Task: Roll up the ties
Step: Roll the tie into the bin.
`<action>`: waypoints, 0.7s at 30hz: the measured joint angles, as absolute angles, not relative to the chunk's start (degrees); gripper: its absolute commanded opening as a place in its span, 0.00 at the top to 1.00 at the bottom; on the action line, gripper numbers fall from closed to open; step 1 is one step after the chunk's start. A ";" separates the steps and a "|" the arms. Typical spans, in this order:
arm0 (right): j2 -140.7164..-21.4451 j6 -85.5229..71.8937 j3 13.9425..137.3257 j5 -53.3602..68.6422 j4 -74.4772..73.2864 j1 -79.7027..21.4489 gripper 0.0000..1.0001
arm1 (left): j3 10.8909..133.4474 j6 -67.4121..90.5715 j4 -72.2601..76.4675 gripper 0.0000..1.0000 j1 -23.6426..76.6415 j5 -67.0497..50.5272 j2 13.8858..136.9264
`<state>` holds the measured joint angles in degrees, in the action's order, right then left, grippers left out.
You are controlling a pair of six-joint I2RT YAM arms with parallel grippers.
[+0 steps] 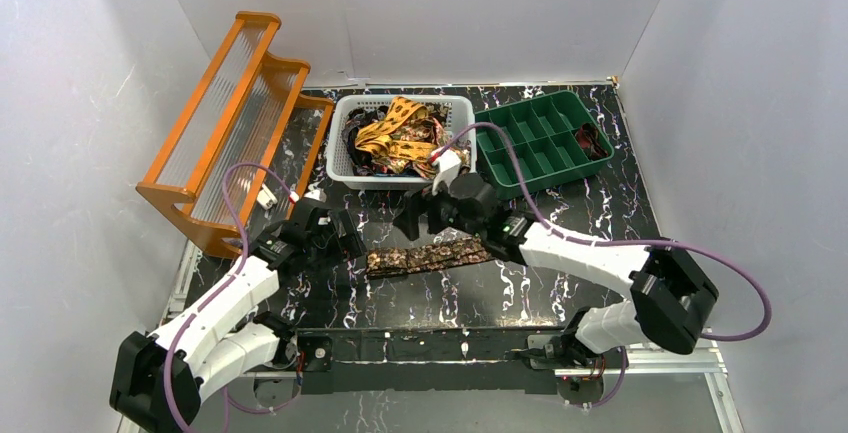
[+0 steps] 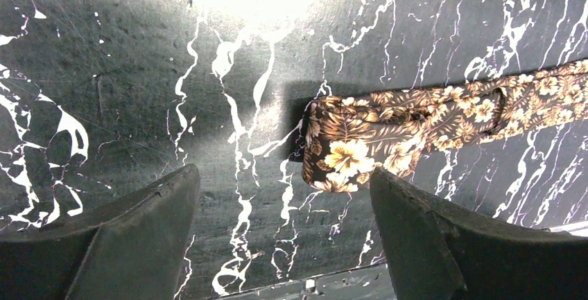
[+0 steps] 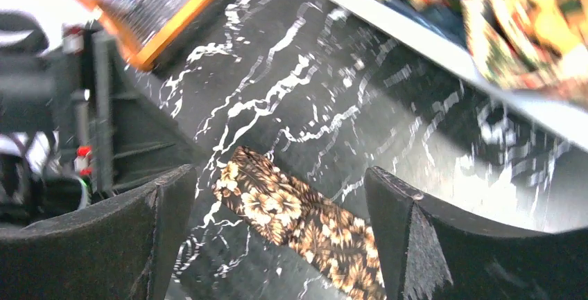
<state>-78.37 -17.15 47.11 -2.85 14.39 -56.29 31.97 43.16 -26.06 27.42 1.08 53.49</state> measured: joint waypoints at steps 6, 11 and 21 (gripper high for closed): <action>-79.46 -41.41 42.15 1.39 9.87 -49.56 0.21 | 31.97 43.55 -25.17 0.11 27.42 1.06 53.25; -85.82 -51.09 39.90 7.64 9.08 -50.00 0.33 | 31.42 43.68 -24.16 0.11 27.27 0.93 53.25; -92.51 -54.30 44.40 13.13 9.39 -50.26 0.48 | 29.93 44.16 -22.83 0.11 27.16 0.38 53.25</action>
<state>-92.51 -54.30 44.40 13.13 9.39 -50.26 29.93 44.16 -22.83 27.16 0.38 53.25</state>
